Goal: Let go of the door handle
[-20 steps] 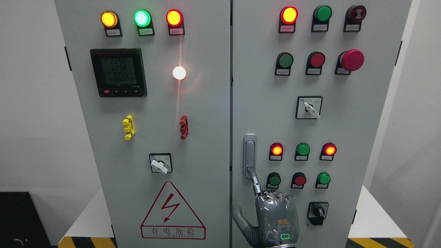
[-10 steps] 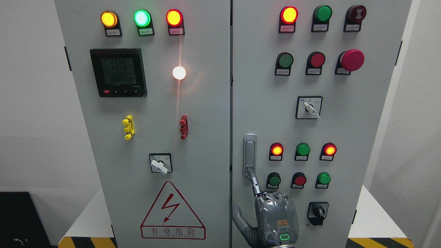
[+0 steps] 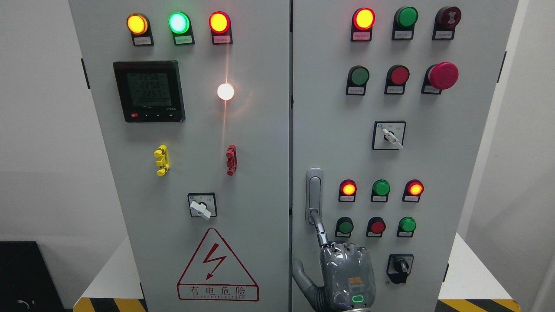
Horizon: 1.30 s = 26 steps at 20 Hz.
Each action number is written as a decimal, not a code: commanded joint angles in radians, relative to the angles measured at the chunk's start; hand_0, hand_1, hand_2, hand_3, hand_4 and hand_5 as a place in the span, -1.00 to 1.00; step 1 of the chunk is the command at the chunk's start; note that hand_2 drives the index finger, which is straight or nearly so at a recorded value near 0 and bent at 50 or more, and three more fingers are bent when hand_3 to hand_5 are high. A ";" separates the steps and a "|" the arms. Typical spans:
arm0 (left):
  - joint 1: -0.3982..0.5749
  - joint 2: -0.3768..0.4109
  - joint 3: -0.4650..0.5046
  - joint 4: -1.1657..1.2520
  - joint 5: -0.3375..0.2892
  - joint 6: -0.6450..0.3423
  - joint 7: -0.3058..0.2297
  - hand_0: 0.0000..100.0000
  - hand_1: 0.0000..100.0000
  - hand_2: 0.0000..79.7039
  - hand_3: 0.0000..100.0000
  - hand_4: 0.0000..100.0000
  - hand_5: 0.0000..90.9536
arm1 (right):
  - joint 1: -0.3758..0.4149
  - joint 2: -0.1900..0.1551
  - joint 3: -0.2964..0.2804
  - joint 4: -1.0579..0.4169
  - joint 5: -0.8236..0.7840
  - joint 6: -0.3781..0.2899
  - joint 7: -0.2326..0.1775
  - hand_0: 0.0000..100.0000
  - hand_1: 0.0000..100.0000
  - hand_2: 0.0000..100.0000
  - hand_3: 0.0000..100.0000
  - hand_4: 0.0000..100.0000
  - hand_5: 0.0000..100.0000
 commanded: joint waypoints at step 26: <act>0.000 0.000 0.000 0.000 0.000 -0.001 -0.001 -0.76 0.11 -1.00 -1.00 -1.00 -1.00 | 0.013 -0.001 0.000 0.002 0.000 0.002 0.000 -0.17 -0.28 -0.64 1.00 1.00 1.00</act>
